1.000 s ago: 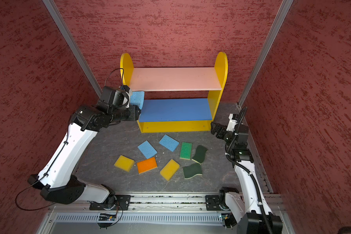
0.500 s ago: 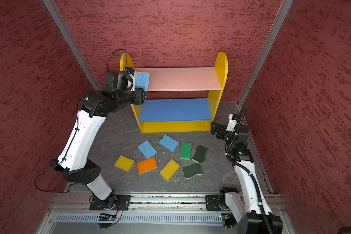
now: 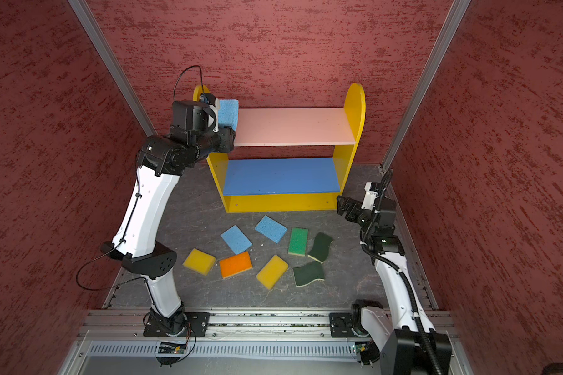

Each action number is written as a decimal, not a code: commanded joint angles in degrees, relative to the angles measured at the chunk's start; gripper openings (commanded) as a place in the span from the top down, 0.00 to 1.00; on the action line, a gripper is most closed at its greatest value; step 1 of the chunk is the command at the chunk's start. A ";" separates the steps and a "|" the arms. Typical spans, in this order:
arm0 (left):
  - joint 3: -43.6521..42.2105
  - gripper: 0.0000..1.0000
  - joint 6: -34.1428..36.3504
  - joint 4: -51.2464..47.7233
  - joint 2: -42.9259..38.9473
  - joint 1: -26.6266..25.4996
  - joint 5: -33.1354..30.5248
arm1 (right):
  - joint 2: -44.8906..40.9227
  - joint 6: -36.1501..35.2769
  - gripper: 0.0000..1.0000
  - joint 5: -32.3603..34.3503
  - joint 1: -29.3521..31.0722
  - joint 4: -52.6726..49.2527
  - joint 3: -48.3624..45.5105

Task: Place and organize the cleaning sponges onto the shelf
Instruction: 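Lower the light blue sponge onto the pink upper shelf with the left gripper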

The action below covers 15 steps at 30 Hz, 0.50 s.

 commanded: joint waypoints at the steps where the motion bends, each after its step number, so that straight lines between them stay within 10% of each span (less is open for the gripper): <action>1: 0.75 0.44 0.05 2.57 1.76 0.64 -0.32 | 0.28 -0.70 0.02 -1.14 0.20 3.01 1.68; 15: 0.73 0.44 0.52 4.52 4.10 0.71 -4.38 | 0.93 -0.68 0.02 -0.30 0.17 3.52 2.07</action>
